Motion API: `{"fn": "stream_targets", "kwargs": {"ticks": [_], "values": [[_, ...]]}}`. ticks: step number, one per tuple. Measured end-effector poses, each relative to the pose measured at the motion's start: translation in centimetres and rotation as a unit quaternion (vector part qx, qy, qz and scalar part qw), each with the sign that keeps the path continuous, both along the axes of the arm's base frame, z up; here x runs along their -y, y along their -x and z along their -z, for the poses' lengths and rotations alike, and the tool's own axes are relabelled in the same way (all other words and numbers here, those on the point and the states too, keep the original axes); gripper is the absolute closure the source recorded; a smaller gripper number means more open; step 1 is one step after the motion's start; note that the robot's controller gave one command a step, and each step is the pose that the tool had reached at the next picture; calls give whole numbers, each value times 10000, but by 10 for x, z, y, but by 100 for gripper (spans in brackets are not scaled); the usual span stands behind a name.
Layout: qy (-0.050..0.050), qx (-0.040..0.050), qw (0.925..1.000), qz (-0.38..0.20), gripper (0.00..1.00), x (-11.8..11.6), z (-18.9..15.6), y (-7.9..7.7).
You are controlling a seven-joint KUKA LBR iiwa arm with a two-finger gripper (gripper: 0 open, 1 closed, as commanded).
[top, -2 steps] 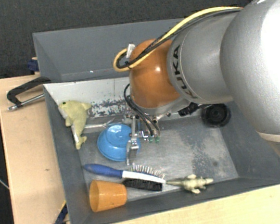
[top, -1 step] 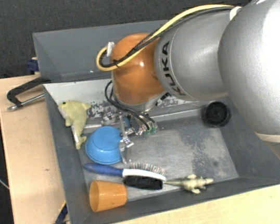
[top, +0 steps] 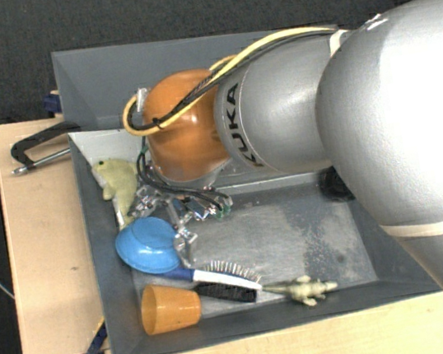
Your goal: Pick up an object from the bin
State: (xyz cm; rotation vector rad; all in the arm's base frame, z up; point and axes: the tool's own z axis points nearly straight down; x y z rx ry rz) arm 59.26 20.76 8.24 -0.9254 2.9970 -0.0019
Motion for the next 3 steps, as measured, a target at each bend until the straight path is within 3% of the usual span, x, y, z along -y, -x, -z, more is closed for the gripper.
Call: {"fn": "stream_targets", "kwargs": {"ticks": [1, 2, 3], "values": [[36, 91, 9811, -1931, 0, -13, -2, 26], [39, 84, 9811, -1933, 100, -13, -2, 26], [-12, 34, 9814, -1922, 100, -15, -41, 24]]}}
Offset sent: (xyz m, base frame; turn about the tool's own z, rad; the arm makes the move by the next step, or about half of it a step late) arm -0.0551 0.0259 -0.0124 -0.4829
